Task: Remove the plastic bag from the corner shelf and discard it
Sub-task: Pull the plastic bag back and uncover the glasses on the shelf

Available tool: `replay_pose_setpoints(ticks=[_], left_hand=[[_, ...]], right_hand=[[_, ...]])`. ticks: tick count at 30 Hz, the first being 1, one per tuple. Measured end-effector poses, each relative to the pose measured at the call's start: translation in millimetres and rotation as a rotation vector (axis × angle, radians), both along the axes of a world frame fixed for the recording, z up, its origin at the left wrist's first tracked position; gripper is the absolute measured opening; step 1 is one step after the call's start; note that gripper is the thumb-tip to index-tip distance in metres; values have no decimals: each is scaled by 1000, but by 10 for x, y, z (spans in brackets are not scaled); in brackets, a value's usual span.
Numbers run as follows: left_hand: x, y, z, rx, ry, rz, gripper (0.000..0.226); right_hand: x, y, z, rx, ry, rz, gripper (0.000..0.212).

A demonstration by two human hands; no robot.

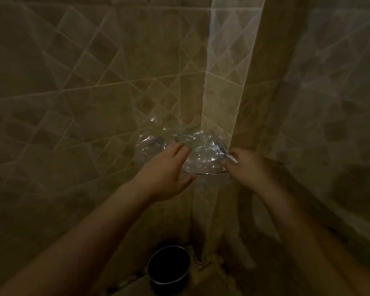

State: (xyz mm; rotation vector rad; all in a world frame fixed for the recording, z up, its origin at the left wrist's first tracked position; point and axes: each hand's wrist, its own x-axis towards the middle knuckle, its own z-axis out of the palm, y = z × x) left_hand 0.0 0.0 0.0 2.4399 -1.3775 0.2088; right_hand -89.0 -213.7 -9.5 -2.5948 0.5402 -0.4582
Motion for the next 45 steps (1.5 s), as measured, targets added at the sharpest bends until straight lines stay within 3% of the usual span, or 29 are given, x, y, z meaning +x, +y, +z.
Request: replay_pose_setpoints(ticks=[7, 11, 16, 28, 30, 32, 34, 37, 39, 45], left_hand=[[443, -211, -365, 117, 50, 17, 85], [567, -160, -521, 57, 99, -16, 89], [655, -114, -595, 7, 121, -46, 90], [626, -124, -595, 99, 71, 82, 99], [620, -124, -595, 105, 79, 96, 99], [615, -124, -601, 112, 74, 109, 98], [617, -118, -599, 110, 46, 107, 94], [625, -97, -588, 160, -9, 76, 84], [628, -71, -578, 211, -10, 83, 88], [624, -16, -491, 100, 89, 43, 97]], right_hand=[[582, -38, -140, 52, 172, 7, 46], [783, -52, -234, 11, 164, -55, 29], [628, -174, -202, 371, -112, -82, 15], [146, -373, 44, 781, -628, 2, 41], [127, -386, 39, 792, -539, -29, 28], [135, -397, 38, 673, -321, -91, 9], [201, -376, 69, 720, -133, -80, 40], [371, -311, 98, 665, 62, 1, 38], [440, -276, 82, 684, -51, 47, 23], [190, -274, -139, 900, -384, 193, 17]])
